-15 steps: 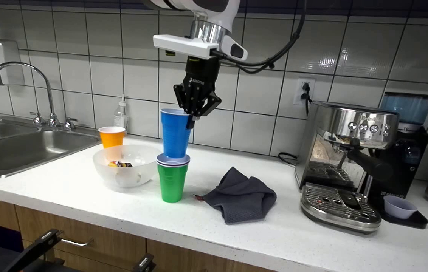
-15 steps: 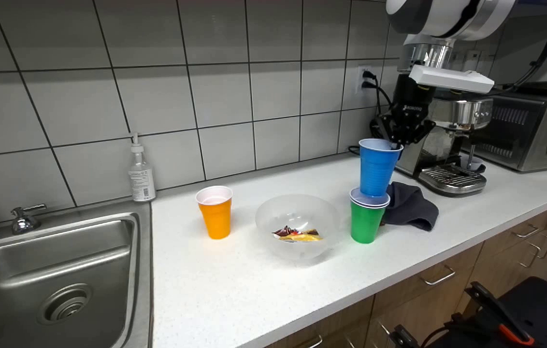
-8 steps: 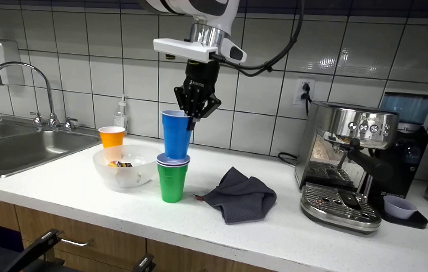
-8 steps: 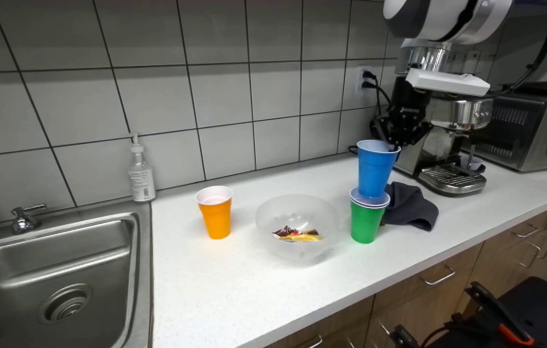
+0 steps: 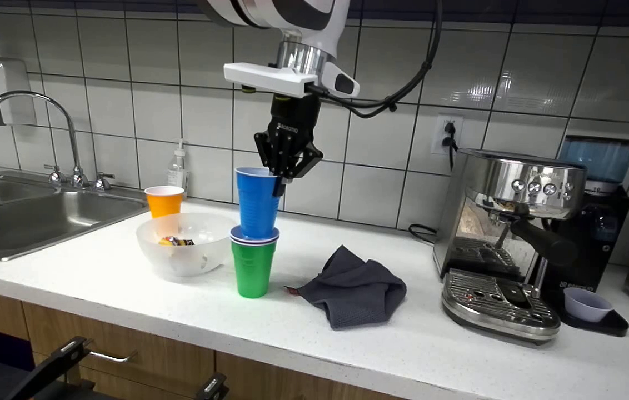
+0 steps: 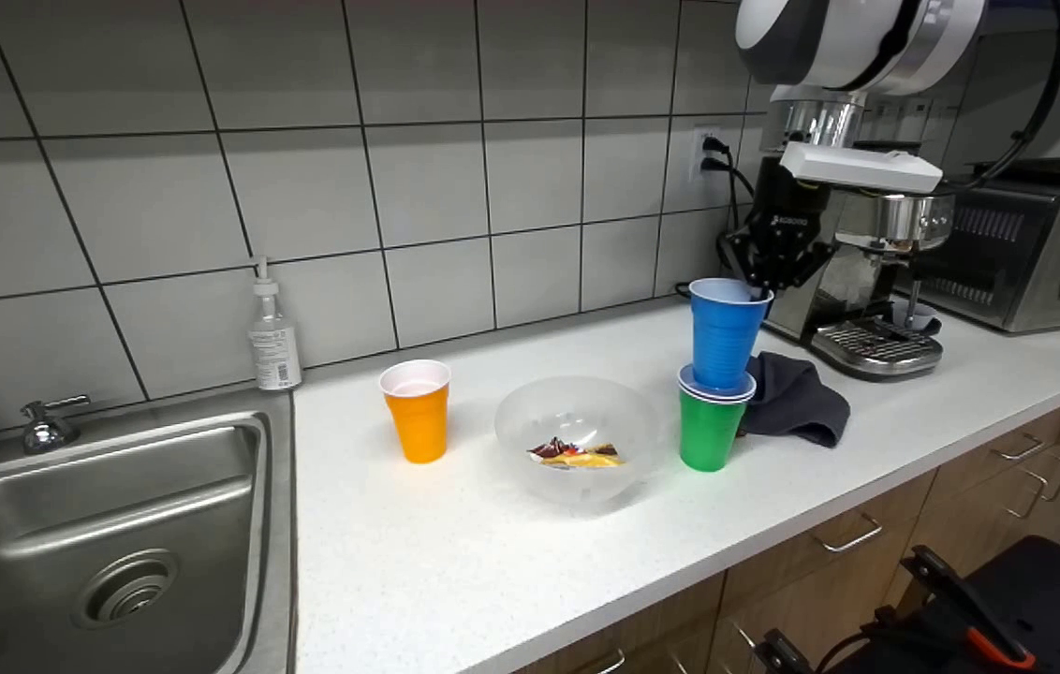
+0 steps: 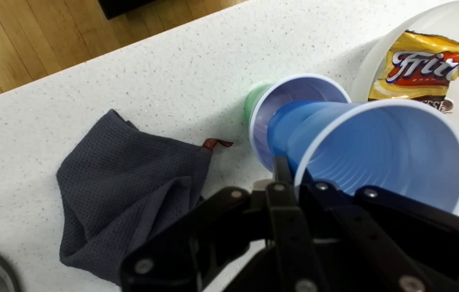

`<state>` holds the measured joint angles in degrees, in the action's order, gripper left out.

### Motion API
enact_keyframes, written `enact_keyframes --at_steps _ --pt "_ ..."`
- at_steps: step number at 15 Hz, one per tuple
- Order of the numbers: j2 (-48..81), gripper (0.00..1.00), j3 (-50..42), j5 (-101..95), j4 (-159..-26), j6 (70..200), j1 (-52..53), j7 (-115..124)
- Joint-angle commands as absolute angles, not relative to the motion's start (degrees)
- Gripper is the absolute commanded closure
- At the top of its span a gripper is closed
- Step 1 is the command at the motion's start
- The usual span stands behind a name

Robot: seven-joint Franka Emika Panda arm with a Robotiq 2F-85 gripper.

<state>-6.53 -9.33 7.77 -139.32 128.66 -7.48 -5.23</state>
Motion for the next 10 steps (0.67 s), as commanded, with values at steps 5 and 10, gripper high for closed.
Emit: enact_keyframes --at_steps 5,10 --pt "-5.3 0.99 -8.2 5.4 -139.8 131.4 -7.4 -2.0" --pt "-3.9 0.99 -7.9 4.5 -140.0 133.3 -7.4 -1.1"
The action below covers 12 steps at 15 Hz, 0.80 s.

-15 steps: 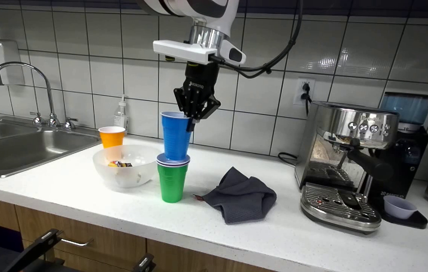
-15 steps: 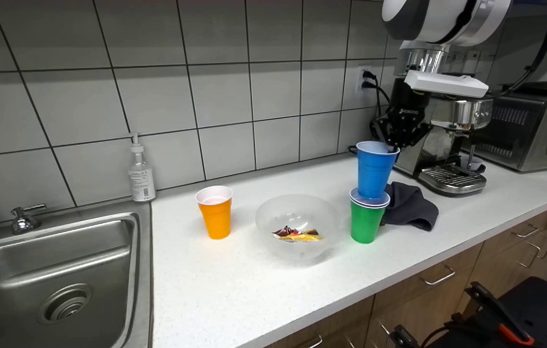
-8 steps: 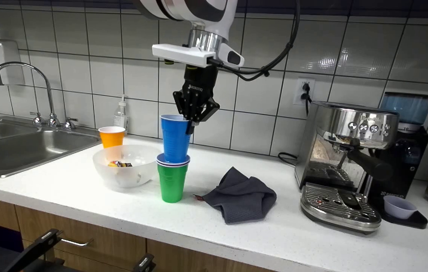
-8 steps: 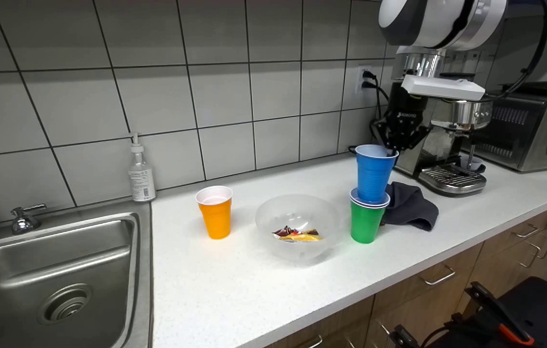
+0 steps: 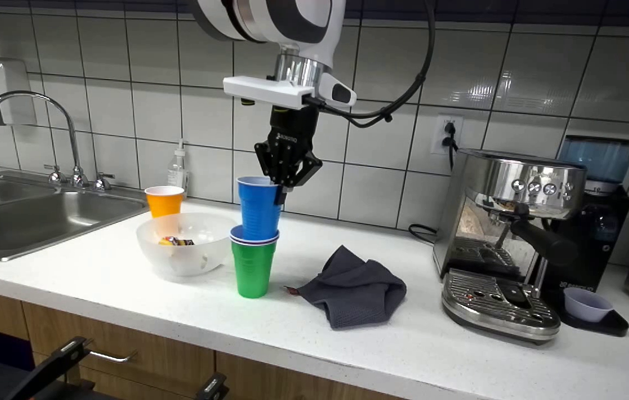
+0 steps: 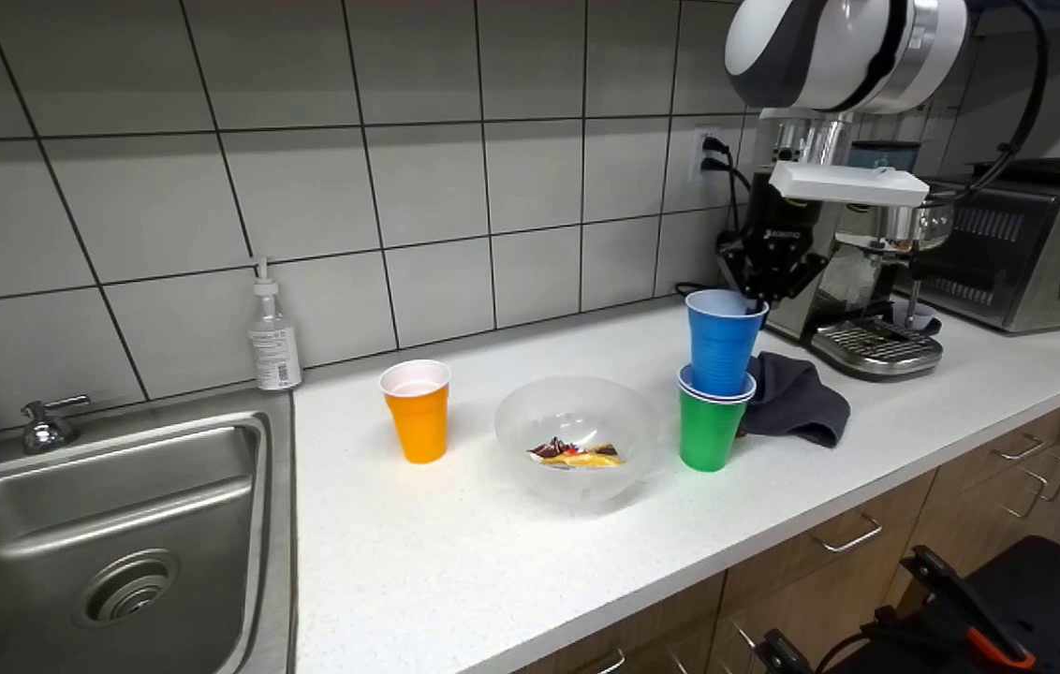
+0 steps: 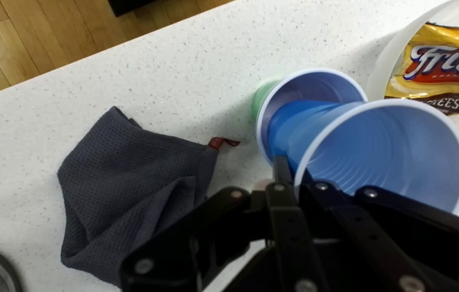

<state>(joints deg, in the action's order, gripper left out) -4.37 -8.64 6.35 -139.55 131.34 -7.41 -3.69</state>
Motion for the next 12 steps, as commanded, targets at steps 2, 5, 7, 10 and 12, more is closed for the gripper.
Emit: enact_keyframes --at_steps 2,5,7,10,12 --pt "-3.3 0.99 -7.9 4.0 -140.0 134.1 -7.3 -0.6" --pt "-2.3 0.99 -7.7 3.4 -139.9 135.1 -7.3 0.3" --pt "-1.7 0.99 -7.6 3.1 -139.7 135.7 -7.2 0.7" --pt "-0.9 0.99 -7.5 2.8 -139.6 136.3 -7.2 1.3" --pt "-0.7 0.99 -7.5 2.8 -139.7 136.3 -7.1 1.5"
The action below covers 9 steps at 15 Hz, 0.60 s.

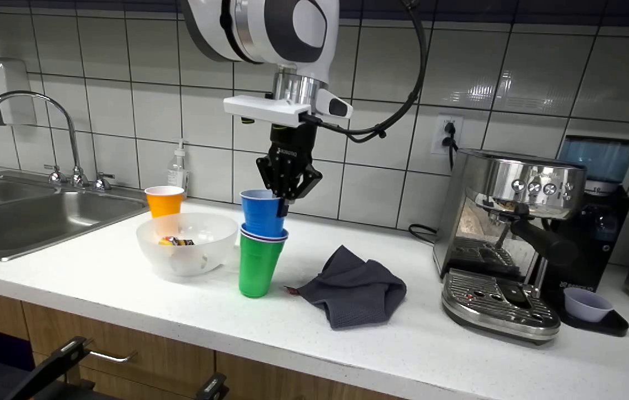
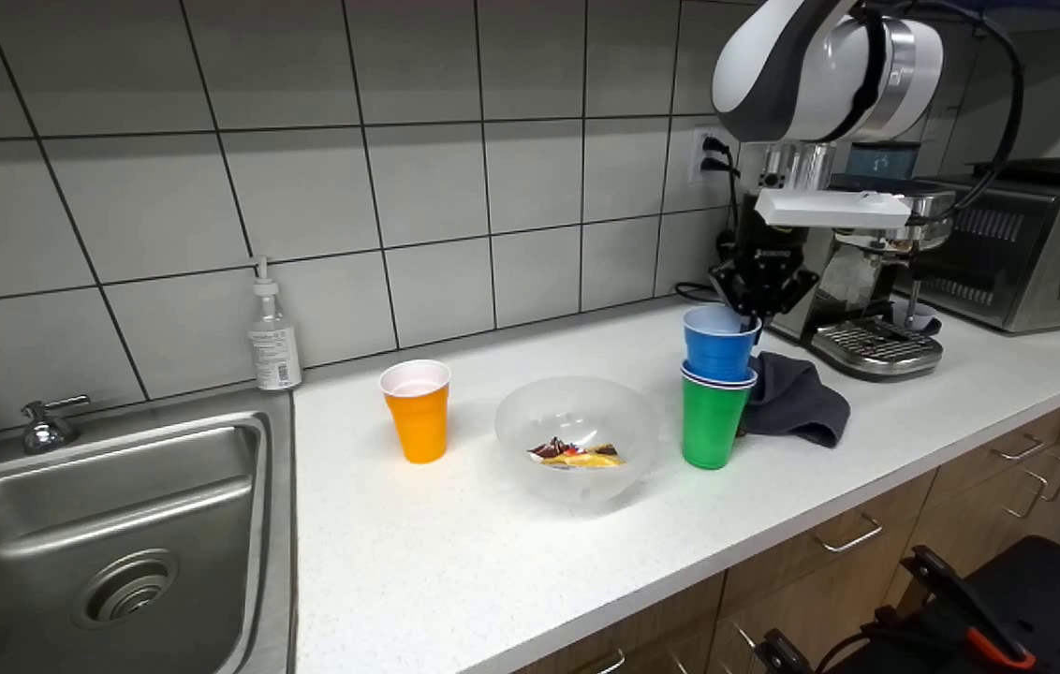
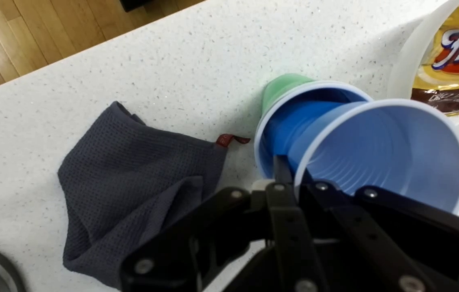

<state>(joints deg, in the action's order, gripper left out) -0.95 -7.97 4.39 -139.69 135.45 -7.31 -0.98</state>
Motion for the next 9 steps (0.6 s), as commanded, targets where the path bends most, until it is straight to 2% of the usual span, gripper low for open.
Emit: enact_keyframes --at_steps 1,9 --pt "-0.6 0.99 -7.5 2.8 -139.7 136.2 -7.1 1.4" --pt "-0.2 0.99 -7.4 2.8 -140.0 135.7 -6.7 1.4"
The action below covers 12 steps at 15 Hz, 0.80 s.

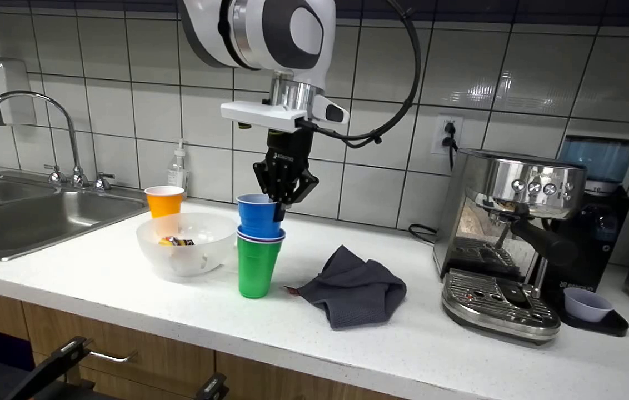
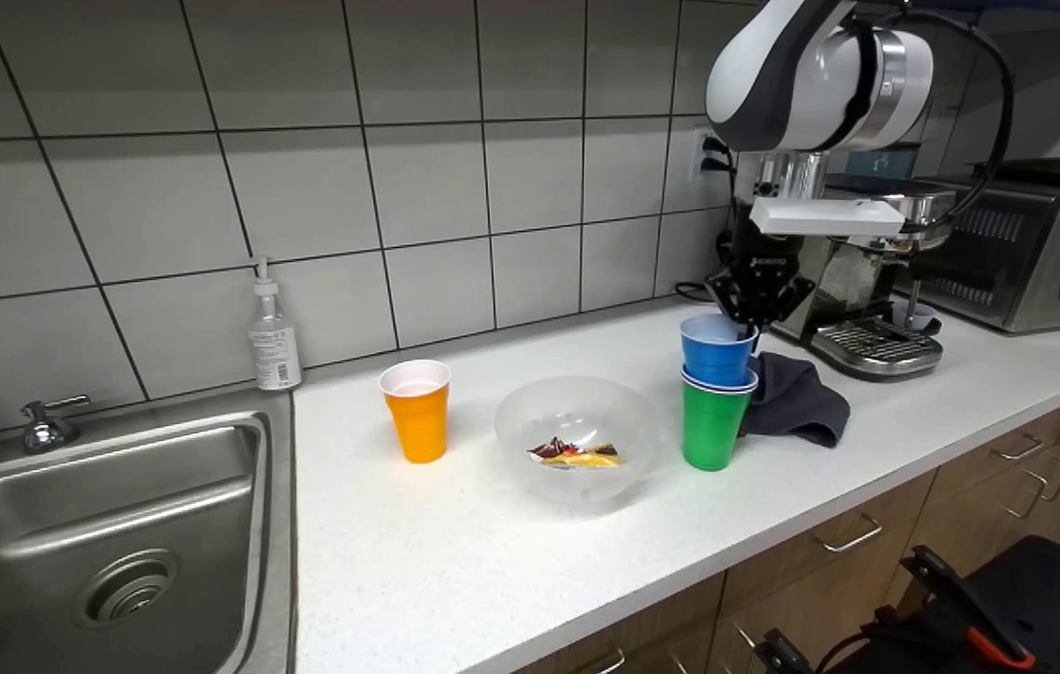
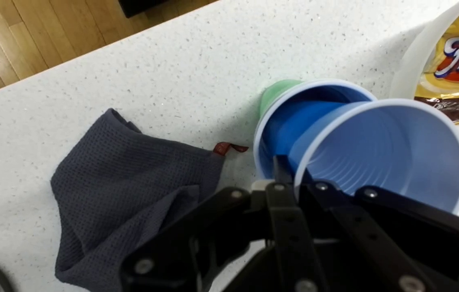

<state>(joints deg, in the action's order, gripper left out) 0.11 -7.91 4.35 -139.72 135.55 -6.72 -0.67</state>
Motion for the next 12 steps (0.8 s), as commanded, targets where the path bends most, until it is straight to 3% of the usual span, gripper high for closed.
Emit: enact_keyframes --at_steps 1,12 --pt "-0.1 0.99 -7.4 2.8 -140.1 135.7 -6.6 1.4" --pt "-0.5 0.99 -7.4 2.9 -141.3 135.6 -6.6 1.4"
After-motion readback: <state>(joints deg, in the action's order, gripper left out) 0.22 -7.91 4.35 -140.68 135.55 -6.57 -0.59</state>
